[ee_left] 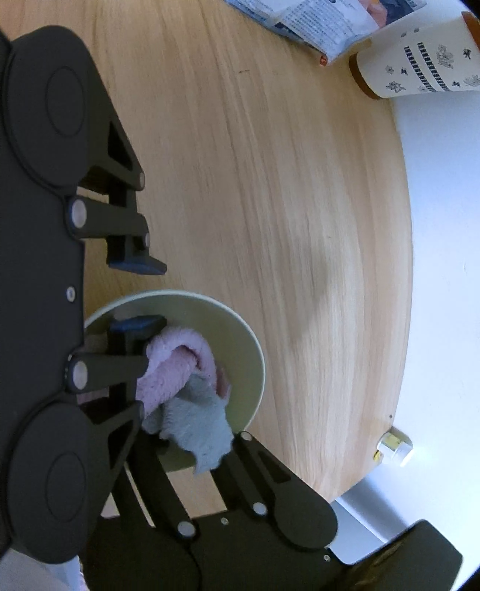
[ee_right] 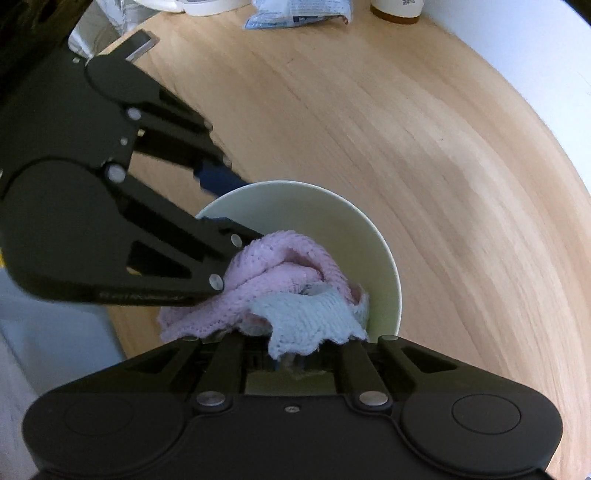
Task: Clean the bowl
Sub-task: 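Keep rubbing the cloth around the bowl's inner wall with the right tool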
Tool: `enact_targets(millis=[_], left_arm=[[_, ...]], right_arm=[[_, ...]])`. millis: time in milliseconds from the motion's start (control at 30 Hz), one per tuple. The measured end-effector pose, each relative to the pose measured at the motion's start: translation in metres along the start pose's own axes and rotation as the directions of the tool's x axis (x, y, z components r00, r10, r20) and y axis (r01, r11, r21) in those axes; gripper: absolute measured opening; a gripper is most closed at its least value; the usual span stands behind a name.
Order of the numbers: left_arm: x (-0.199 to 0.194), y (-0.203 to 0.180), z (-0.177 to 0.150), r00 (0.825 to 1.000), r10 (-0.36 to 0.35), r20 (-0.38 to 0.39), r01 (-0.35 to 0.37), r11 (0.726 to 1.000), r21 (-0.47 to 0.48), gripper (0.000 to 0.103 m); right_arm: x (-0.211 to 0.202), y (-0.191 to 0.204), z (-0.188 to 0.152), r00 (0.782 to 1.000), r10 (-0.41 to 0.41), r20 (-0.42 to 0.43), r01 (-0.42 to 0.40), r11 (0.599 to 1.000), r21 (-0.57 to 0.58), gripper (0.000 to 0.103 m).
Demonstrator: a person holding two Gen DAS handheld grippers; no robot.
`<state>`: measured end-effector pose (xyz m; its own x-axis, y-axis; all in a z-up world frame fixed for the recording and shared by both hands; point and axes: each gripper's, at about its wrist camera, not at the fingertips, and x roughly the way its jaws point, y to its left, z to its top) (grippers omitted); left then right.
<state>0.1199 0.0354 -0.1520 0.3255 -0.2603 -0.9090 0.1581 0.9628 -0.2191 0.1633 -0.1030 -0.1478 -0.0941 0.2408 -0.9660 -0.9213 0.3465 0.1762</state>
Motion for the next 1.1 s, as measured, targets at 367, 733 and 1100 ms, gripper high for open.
enact_targets(millis=[367, 733, 1100], left_arm=[[-0.004, 0.011, 0.004, 0.999, -0.042, 0.020, 0.043, 0.995, -0.085, 0.025], [-0.002, 0.014, 0.004, 0.998, -0.056, 0.007, 0.056, 0.994, -0.091, 0.024], [-0.012, 0.021, 0.006, 0.997, -0.053, 0.051, 0.058, 0.992, -0.108, 0.025]], right_arm=[[-0.043, 0.004, -0.015, 0.987, -0.015, 0.162, 0.038, 0.990, -0.139, 0.048], [-0.006, 0.024, -0.008, 0.994, -0.015, 0.109, 0.044, 0.960, -0.275, 0.056], [-0.002, 0.051, -0.006, 0.997, -0.044, 0.066, 0.064, 0.934, -0.351, 0.025]])
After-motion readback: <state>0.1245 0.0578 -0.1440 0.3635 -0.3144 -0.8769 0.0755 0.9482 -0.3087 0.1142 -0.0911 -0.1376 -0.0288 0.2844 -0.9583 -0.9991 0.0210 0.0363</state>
